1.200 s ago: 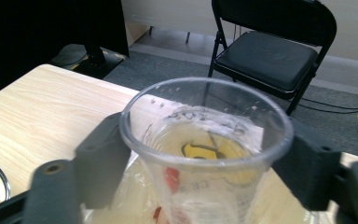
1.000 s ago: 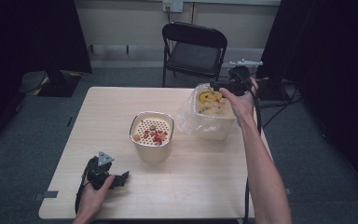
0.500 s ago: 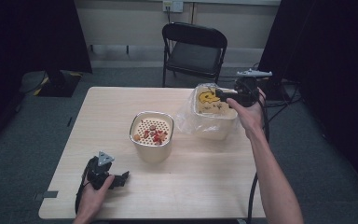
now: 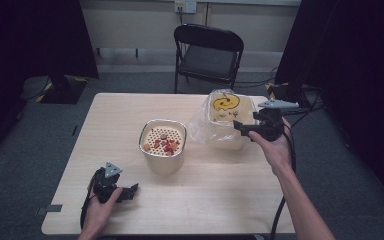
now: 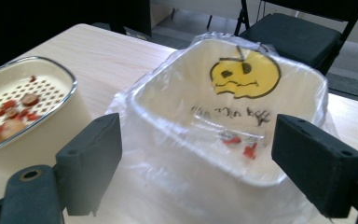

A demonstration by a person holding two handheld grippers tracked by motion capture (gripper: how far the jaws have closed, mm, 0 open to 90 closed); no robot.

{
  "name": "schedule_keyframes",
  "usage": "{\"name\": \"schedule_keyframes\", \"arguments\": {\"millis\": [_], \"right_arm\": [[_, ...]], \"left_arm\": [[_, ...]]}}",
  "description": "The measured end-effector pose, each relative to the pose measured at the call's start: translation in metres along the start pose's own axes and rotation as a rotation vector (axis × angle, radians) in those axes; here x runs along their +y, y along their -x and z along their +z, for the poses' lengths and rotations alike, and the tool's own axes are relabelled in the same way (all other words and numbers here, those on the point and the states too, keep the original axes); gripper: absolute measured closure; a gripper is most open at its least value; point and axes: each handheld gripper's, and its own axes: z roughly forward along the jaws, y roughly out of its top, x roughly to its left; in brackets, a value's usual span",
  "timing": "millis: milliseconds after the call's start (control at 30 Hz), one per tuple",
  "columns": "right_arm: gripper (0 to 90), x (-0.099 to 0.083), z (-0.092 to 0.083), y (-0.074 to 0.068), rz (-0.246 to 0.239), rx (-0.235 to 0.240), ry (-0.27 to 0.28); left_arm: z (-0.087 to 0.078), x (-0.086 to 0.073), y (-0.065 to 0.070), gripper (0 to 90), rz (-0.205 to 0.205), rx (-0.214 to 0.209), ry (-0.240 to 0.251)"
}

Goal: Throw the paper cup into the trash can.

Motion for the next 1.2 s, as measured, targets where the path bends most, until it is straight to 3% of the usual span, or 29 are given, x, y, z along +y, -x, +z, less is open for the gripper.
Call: {"name": "schedule_keyframes", "arguments": {"millis": [233, 400, 567, 800, 1033, 1200], "right_arm": [[16.2, -0.032, -0.007, -0.016, -0.028, 0.002, -0.035], [16.2, -0.059, -0.008, -0.018, 0.013, 0.016, -0.041], [16.2, -0.087, -0.011, -0.024, 0.012, 0.005, -0.060], [16.3, -0.125, -0.011, -0.021, 0.039, -0.018, -0.104], [16.2, -0.162, -0.008, -0.010, 0.042, -0.064, -0.196], [16.3, -0.183, -0.004, -0.002, 0.042, -0.112, -0.232]], "left_arm": [[0.000, 0.000, -0.001, 0.0, -0.007, -0.002, 0.010], [0.000, 0.000, -0.003, 0.0, -0.008, 0.008, 0.008], [0.000, -0.001, -0.004, 0.0, -0.004, 0.006, 0.003], [-0.001, -0.001, -0.005, 0.0, 0.000, 0.005, 0.002], [-0.001, -0.001, -0.005, 0.0, 0.001, 0.003, 0.003], [-0.001, -0.001, -0.005, 0.0, 0.002, 0.003, 0.002]]}}
